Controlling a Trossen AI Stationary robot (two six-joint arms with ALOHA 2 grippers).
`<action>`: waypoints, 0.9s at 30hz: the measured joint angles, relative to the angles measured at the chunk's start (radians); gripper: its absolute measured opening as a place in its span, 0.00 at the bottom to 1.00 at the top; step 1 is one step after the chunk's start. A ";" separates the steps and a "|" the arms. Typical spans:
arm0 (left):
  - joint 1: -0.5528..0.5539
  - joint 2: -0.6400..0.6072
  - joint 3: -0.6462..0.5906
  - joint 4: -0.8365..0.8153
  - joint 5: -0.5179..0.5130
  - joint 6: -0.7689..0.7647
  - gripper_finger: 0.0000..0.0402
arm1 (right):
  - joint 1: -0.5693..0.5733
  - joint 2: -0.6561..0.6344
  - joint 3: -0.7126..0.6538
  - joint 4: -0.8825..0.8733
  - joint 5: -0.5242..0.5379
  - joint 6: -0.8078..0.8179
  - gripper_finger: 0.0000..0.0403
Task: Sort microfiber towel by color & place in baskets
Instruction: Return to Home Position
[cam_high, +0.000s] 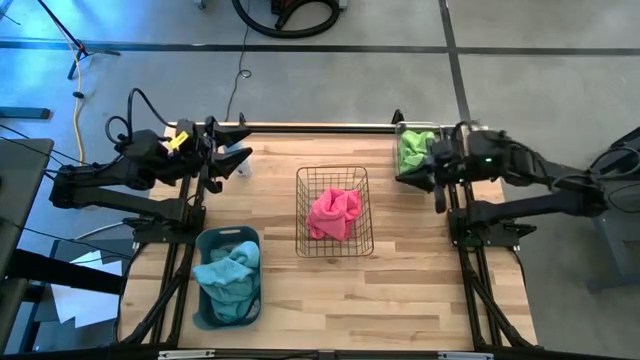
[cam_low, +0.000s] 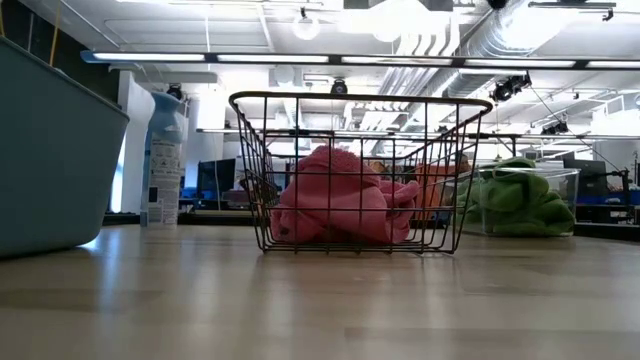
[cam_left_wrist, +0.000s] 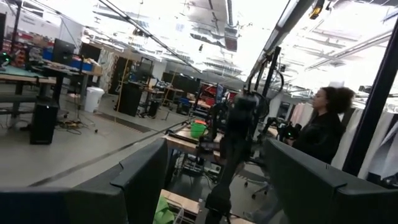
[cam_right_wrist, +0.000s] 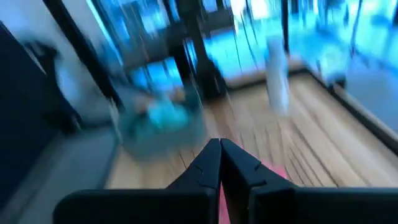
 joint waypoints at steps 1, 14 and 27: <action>0.000 0.002 0.000 -0.001 0.007 0.000 0.64 | 0.000 -0.013 -0.018 0.072 -0.005 0.021 0.01; 0.000 -0.041 -0.223 0.245 0.125 -0.016 0.59 | 0.000 0.060 0.021 0.324 -0.140 0.070 0.01; 0.000 -0.294 -0.542 0.391 0.120 -0.045 0.23 | -0.004 0.080 0.029 0.316 -0.099 0.058 0.01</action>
